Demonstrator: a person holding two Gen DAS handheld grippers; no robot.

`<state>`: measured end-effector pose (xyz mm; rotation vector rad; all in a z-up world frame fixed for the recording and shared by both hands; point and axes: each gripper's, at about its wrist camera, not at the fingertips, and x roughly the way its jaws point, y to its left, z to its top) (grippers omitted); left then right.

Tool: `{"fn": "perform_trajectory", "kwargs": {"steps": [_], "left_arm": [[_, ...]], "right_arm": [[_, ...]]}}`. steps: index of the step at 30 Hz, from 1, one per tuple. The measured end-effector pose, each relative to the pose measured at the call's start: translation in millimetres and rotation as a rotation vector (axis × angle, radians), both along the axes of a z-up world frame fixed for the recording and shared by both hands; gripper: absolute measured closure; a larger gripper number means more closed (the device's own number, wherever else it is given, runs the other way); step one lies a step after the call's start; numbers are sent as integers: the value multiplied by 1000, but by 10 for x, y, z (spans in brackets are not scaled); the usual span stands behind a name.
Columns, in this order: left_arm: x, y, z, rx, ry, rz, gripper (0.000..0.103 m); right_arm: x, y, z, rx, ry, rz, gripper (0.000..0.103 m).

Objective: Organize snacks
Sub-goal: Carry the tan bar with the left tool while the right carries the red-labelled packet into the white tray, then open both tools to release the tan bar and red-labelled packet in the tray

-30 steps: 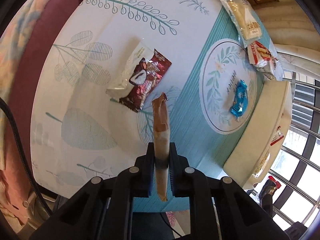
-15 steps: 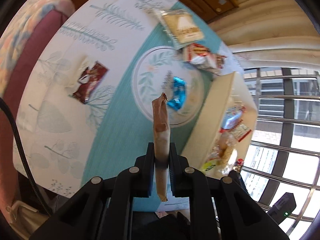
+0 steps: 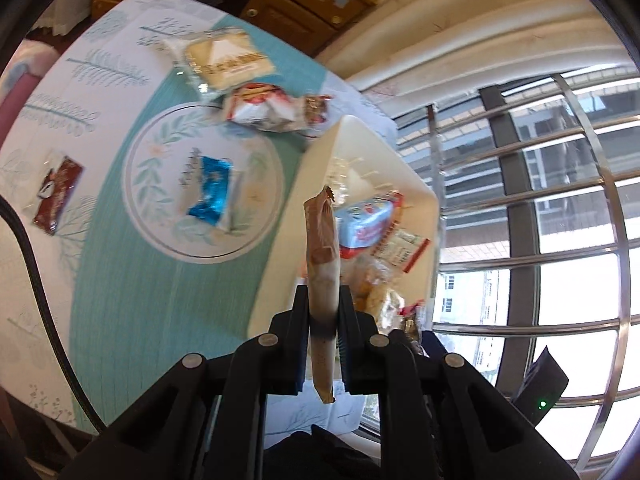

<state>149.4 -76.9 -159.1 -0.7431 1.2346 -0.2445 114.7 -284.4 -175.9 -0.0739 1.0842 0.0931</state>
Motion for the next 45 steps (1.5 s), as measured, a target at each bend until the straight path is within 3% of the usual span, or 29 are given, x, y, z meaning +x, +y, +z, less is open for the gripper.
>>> {"fn": "perform_trajectory", "kwargs": {"steps": [8,11,16,18,30,45], "left_arm": [[94,-492,138,5,-89,-151,92],[99,-634,183,16,-106,-207,84],[72,-683,273,56,-141,-224,60],[57,-660,275,62,-140,-220,60],[-98,-257,254,119,-126,-167,60],[-350,791,311,263,-192,-139,60]], "right_arm": [[29,-199,-16,7,5,7,47],[50,-256,-37,13,15,-14,45],[60,-294,-26,11,4,-42,43],[51,-291,-32,12,1,-46,40],[39,16,-56,25,10,-18,32],[-110,915,-47,79,5,-14,32]]}}
